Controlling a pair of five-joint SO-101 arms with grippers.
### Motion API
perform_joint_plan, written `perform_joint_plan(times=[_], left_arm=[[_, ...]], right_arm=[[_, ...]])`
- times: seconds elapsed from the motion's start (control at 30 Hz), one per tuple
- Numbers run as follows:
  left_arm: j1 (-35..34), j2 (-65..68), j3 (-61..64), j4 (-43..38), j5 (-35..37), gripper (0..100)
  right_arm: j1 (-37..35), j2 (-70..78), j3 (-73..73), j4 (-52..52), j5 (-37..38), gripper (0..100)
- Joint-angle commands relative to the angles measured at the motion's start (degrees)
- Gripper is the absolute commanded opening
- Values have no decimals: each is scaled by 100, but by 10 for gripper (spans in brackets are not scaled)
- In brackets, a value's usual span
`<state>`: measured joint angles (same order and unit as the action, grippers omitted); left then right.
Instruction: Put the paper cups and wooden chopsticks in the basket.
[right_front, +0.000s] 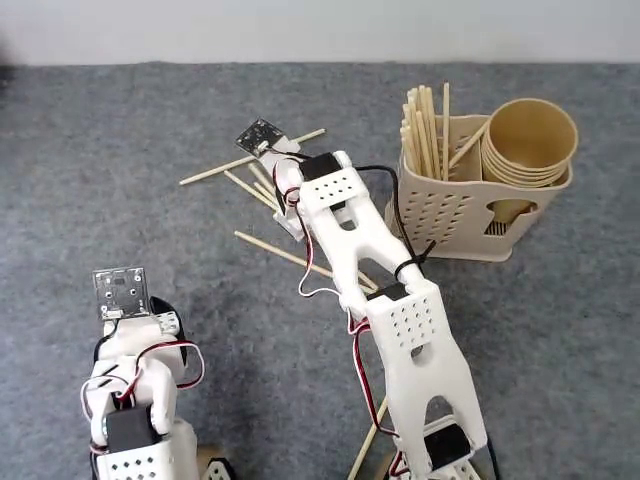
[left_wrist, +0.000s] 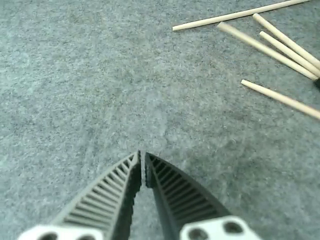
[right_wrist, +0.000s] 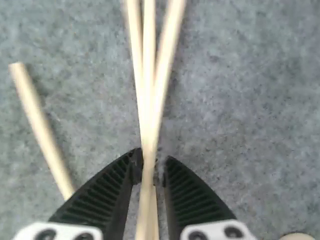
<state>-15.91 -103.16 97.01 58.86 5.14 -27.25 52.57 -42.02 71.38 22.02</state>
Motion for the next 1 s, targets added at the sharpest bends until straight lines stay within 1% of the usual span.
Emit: perform_joint_plan(times=[0.0,0.1,0.3,0.5,0.77,0.97], left_arm=[[-35,-44,-48,18,-44,12],[-35,-44,-48,18,-44,12],[-35,-44,-48,9,-44,12],[-35,-44,-48,9,-44,12],[-35,-44,-48,9,-44,12],[-35,-44,-48,9,-44,12]], right_arm=[[-40,-312,-316,48,9,9],[-84,-637,-316,119,9,9],[-374,-1543,-316,769,18,9],[-629,-2519,-316,1086,0,9],[-620,-3996,-325,1033,26,8],[-611,-4725,-325,637,53,8]])
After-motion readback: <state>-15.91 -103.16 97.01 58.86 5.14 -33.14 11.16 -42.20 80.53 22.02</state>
